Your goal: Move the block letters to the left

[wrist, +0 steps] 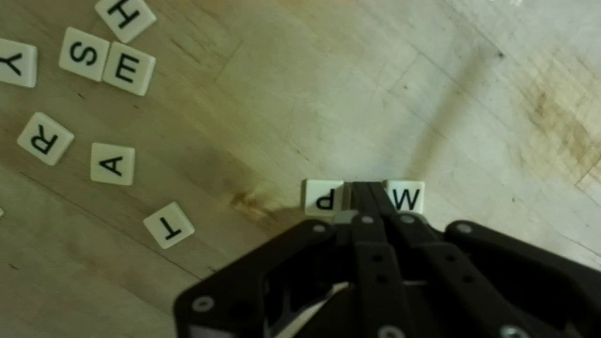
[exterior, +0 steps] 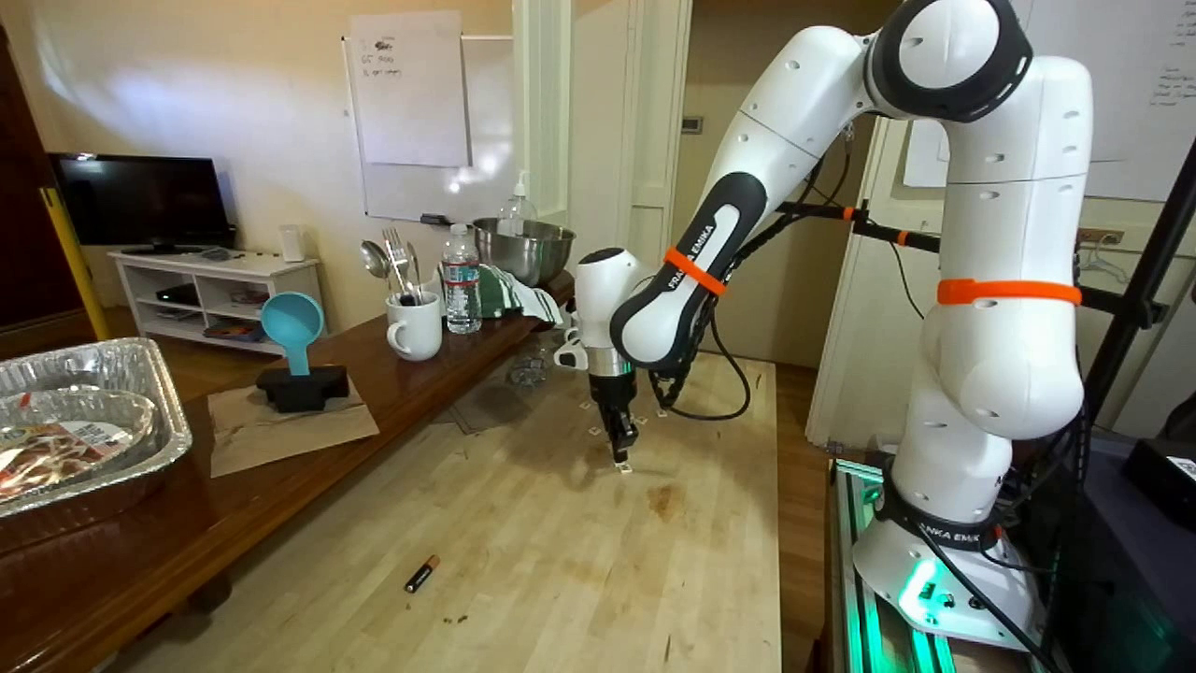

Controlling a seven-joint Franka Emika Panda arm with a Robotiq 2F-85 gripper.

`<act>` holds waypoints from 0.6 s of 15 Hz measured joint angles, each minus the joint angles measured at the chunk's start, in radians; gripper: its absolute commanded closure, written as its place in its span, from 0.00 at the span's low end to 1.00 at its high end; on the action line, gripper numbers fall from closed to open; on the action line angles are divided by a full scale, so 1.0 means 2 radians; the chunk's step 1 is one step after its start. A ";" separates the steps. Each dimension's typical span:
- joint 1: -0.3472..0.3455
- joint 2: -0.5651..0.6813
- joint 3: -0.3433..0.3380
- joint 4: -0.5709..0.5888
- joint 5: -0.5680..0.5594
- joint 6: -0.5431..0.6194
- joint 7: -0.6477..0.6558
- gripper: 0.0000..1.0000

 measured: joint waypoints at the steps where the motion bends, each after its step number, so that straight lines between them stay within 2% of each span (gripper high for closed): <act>1: 0.000 0.000 0.001 0.000 0.000 -0.003 0.000 1.00; 9: 0.010 -0.001 0.017 0.007 -0.011 -0.059 0.051 1.00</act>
